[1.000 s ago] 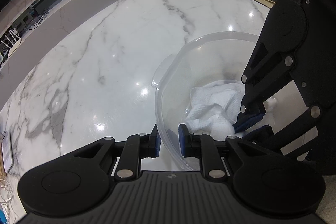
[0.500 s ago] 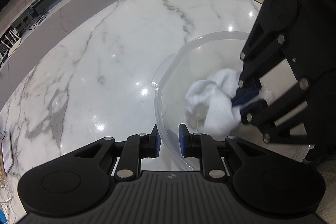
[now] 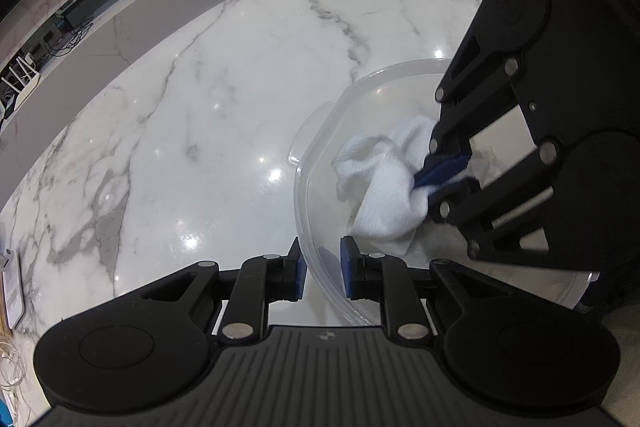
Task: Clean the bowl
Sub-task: 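Hold the bowl rim with the left gripper while the right gripper scrubs the bottom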
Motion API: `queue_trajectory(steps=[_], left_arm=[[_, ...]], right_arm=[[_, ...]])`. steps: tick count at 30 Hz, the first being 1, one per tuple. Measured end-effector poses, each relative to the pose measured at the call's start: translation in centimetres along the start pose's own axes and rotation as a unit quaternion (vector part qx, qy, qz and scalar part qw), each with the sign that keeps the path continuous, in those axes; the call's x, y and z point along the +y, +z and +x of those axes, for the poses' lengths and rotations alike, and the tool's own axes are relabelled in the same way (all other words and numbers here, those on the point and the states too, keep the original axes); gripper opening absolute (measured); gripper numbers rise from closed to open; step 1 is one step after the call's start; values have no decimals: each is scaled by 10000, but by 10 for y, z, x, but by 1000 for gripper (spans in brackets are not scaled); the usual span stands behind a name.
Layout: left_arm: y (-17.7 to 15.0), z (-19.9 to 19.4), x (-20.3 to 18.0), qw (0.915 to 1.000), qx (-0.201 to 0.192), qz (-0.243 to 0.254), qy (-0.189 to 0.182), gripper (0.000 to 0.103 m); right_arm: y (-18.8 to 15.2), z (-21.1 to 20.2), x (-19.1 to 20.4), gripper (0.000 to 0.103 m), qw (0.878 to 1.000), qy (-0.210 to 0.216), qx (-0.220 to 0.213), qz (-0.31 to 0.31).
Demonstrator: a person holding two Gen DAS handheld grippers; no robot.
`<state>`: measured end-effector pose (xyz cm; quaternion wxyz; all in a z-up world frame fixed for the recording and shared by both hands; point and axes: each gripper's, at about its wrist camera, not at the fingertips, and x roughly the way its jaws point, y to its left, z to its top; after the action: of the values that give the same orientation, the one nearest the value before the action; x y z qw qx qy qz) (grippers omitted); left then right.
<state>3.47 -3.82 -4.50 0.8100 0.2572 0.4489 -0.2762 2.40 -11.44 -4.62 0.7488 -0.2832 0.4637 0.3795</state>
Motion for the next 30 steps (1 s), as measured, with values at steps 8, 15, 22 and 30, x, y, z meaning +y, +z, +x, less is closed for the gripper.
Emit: queue_trajectory(steps=[8, 15, 22, 30], left_arm=[[0, 0, 0, 10000, 3, 3, 0, 16], [-1, 0, 0, 10000, 17, 10, -4, 16], [-2, 1, 0, 10000, 20, 19, 0, 16], [-1, 1, 0, 10000, 25, 19, -3, 16]], right_arm=[[-6, -16, 4, 8, 9982, 581, 57, -142], [1, -5, 2, 8, 9971, 682, 293, -180], [-1, -6, -9, 8, 9987, 307, 400, -63], [1, -3, -16, 7, 9995, -64, 300, 56]])
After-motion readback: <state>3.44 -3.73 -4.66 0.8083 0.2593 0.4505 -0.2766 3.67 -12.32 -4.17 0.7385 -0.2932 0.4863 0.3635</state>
